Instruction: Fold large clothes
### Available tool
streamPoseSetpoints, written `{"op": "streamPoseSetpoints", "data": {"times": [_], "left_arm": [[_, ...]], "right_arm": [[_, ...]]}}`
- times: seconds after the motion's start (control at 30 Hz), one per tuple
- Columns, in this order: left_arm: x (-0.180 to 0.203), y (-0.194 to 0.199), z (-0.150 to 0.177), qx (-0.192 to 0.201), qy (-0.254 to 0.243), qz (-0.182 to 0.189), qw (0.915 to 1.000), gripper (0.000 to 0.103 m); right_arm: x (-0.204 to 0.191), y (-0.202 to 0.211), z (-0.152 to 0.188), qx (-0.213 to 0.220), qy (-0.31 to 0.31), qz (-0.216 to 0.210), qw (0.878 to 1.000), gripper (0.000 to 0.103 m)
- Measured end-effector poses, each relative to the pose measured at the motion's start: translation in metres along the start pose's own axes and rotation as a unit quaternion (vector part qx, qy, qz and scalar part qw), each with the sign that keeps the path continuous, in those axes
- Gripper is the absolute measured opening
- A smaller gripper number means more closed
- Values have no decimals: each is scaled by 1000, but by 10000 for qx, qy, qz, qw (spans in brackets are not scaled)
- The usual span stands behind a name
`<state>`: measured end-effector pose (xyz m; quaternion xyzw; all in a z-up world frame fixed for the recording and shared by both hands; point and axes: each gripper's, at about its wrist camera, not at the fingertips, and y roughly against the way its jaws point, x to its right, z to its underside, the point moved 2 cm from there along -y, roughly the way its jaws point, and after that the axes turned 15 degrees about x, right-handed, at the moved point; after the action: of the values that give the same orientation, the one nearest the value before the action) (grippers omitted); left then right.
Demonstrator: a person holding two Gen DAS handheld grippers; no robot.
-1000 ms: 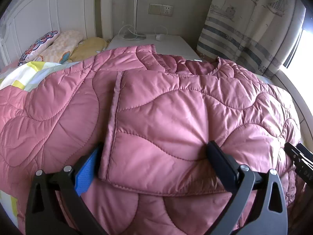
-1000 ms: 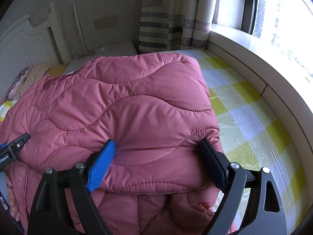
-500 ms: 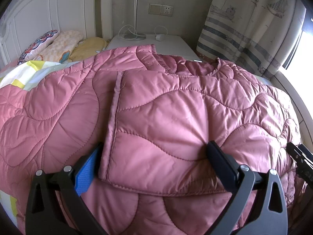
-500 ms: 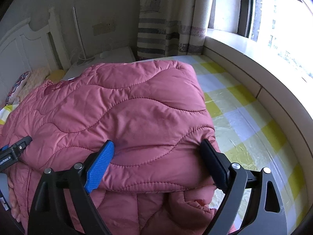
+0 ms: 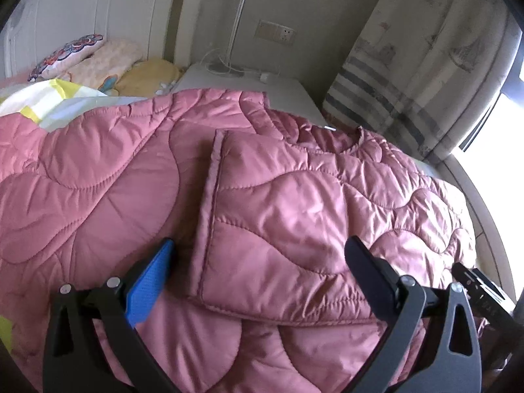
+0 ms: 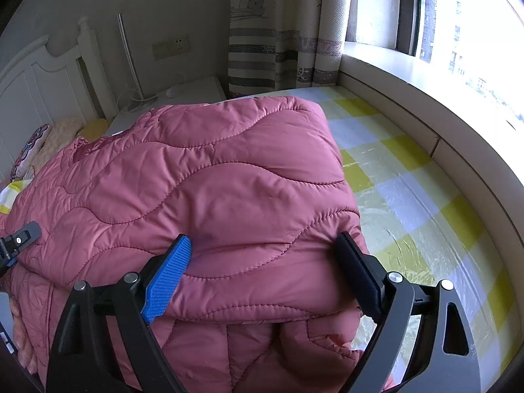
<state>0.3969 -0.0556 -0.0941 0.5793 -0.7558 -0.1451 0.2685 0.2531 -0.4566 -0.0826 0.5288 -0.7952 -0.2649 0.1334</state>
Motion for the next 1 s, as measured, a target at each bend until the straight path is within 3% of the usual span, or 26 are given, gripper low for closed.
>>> {"op": "streamPoseSetpoints", "data": {"times": [0.17,0.6,0.7,0.77,0.87,0.9,1.0], "left_arm": [[10,-4,3,-116,-373,-209,9990,101],[20,-11,5,-201,-674,-392,9968,101],[20,-11,5,-213,-645,-384,9970,101],[20,-12,5,-208,-652,-388,9969,101],[20,-12,5,-198,-598,-356,9974,101],[20,-12,5,-191,-578,-348,9975,101],[19,-12,5,-200,-599,-353,9974,101]], "right_arm": [[1,0,0,0,-11,-12,10000,86],[2,4,-2,32,-24,57,10000,86],[-2,13,-25,134,-109,-107,9998,85],[-9,15,-58,510,62,-3,9987,85],[-25,-13,-99,730,379,185,9964,86],[-28,-36,-105,575,507,305,9966,86],[-24,-110,-92,-508,355,275,9977,87]]}}
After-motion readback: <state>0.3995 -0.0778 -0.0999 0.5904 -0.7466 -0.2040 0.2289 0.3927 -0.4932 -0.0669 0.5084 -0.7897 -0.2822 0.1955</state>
